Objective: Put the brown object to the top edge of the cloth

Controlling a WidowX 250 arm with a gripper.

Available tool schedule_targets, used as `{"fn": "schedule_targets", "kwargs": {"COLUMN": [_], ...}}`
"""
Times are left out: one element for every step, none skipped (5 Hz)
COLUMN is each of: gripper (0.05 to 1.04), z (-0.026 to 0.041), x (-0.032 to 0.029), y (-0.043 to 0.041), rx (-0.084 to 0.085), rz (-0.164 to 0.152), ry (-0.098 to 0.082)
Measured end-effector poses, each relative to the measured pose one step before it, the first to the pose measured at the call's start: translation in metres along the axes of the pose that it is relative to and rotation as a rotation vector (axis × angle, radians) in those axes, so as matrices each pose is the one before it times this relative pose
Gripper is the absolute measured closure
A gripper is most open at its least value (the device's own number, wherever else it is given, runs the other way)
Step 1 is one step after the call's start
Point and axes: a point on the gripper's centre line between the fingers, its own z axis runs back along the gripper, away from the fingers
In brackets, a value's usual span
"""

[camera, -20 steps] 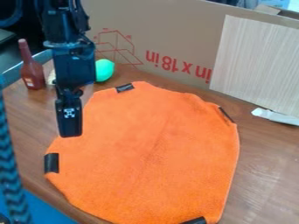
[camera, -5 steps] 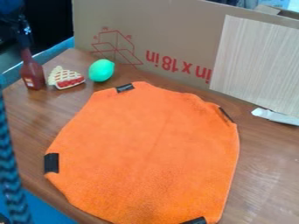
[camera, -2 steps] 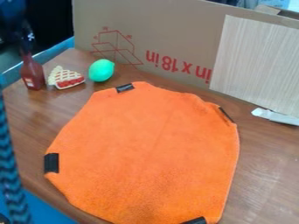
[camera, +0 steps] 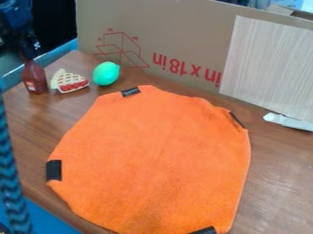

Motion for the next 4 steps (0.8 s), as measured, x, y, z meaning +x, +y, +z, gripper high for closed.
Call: {"fn": "schedule_targets", "kwargs": {"gripper": [0.715, 0.787, 0.787, 0.787], "z": [-0.00003, -0.00315, 0.00559, 0.00898], "x": [0.00085, 0.00037, -0.00357, 0.0003], "y": [0.00047, -0.00878, -0.02149, -0.0347], "rx": [0.0058, 0.0059, 0.0004, -0.0066], "rz": [-0.0124, -0.0496, -0.0583, -0.0928], "ry": [-0.0027, 0.0056, -0.0092, -0.0113]}}
